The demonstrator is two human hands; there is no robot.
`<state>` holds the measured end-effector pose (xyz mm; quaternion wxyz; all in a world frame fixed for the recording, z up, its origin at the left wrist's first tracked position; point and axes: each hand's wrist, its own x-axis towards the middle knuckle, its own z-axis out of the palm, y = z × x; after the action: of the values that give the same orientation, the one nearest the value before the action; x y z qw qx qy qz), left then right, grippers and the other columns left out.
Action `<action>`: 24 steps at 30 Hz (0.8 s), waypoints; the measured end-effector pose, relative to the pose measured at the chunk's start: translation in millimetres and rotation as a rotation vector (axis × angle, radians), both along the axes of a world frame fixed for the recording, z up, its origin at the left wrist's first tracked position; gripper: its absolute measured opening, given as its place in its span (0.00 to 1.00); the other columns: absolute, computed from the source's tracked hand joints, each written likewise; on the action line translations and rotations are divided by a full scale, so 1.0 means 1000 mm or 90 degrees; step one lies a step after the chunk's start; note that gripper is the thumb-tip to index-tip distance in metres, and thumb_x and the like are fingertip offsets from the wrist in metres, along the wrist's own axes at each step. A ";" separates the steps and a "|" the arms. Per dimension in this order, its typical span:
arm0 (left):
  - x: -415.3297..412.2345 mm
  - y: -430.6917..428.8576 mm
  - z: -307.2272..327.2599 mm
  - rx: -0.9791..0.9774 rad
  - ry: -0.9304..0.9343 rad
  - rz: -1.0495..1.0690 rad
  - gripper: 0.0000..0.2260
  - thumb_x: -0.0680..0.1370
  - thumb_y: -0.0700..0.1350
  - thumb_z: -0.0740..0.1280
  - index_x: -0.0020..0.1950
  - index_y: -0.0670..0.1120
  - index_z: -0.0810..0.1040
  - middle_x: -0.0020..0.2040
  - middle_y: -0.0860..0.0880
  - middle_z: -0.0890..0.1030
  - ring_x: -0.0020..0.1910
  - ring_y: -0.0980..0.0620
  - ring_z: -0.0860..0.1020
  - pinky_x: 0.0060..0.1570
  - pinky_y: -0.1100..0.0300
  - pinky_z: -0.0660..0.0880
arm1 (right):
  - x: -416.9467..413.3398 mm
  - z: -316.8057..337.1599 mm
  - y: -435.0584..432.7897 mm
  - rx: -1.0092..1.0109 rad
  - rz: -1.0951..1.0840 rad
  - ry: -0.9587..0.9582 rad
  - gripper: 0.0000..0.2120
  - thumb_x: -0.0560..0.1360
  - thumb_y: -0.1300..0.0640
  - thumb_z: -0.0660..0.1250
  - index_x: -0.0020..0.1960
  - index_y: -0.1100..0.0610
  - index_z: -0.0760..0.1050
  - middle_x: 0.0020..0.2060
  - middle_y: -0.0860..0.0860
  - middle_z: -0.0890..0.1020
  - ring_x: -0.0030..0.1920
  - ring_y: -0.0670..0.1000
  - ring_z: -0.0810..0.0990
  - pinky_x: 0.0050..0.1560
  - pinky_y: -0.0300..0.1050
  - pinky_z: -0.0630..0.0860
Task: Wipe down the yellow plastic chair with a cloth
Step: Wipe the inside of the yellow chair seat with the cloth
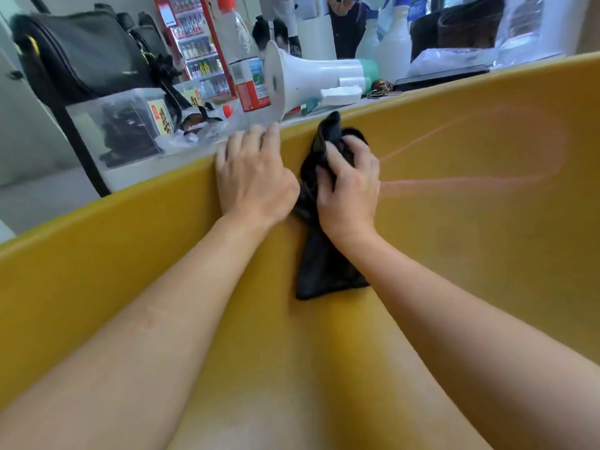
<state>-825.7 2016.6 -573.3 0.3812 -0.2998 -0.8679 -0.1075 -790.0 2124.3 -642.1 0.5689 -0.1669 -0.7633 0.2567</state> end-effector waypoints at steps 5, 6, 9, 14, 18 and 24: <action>0.000 0.001 0.000 0.005 -0.001 0.012 0.32 0.68 0.41 0.57 0.74 0.48 0.64 0.68 0.47 0.71 0.69 0.44 0.64 0.69 0.49 0.55 | 0.040 -0.079 -0.049 0.143 0.108 -0.068 0.18 0.73 0.58 0.61 0.61 0.50 0.79 0.63 0.52 0.73 0.62 0.57 0.71 0.51 0.55 0.75; 0.001 0.002 -0.001 0.001 -0.002 0.016 0.33 0.68 0.41 0.56 0.74 0.49 0.64 0.68 0.46 0.71 0.69 0.44 0.64 0.69 0.48 0.55 | 0.053 -0.094 -0.052 0.187 0.151 -0.091 0.17 0.73 0.58 0.61 0.59 0.50 0.79 0.62 0.50 0.72 0.62 0.56 0.71 0.50 0.55 0.75; 0.003 0.002 -0.002 -0.005 -0.001 0.025 0.33 0.67 0.41 0.56 0.74 0.50 0.65 0.68 0.46 0.71 0.68 0.43 0.65 0.68 0.48 0.57 | 0.027 -0.049 -0.023 0.228 0.177 -0.044 0.14 0.73 0.57 0.63 0.56 0.51 0.81 0.60 0.52 0.77 0.60 0.56 0.72 0.47 0.54 0.76; 0.004 0.007 -0.002 0.029 -0.016 0.034 0.32 0.66 0.42 0.59 0.71 0.52 0.68 0.66 0.47 0.73 0.68 0.43 0.65 0.68 0.49 0.56 | -0.013 0.007 -0.006 0.075 0.040 0.041 0.14 0.73 0.61 0.63 0.57 0.56 0.80 0.62 0.57 0.78 0.62 0.59 0.73 0.53 0.57 0.75; 0.005 0.007 0.005 0.047 -0.070 0.032 0.32 0.66 0.41 0.60 0.71 0.52 0.68 0.67 0.47 0.72 0.68 0.44 0.64 0.67 0.50 0.55 | 0.070 -0.104 -0.027 0.250 0.177 -0.134 0.13 0.77 0.58 0.62 0.58 0.52 0.80 0.66 0.54 0.76 0.66 0.57 0.73 0.53 0.56 0.76; 0.010 0.007 0.005 0.038 -0.073 0.026 0.32 0.67 0.43 0.62 0.72 0.52 0.67 0.68 0.49 0.71 0.69 0.45 0.63 0.68 0.51 0.54 | 0.020 -0.024 0.015 0.269 0.132 -0.085 0.15 0.76 0.59 0.59 0.58 0.58 0.80 0.66 0.59 0.76 0.65 0.62 0.74 0.55 0.58 0.77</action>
<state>-815.6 2023.8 -568.2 0.3415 -0.2641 -0.8907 -0.1427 -770.1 2139.6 -665.9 0.5102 0.0182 -0.8489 0.1369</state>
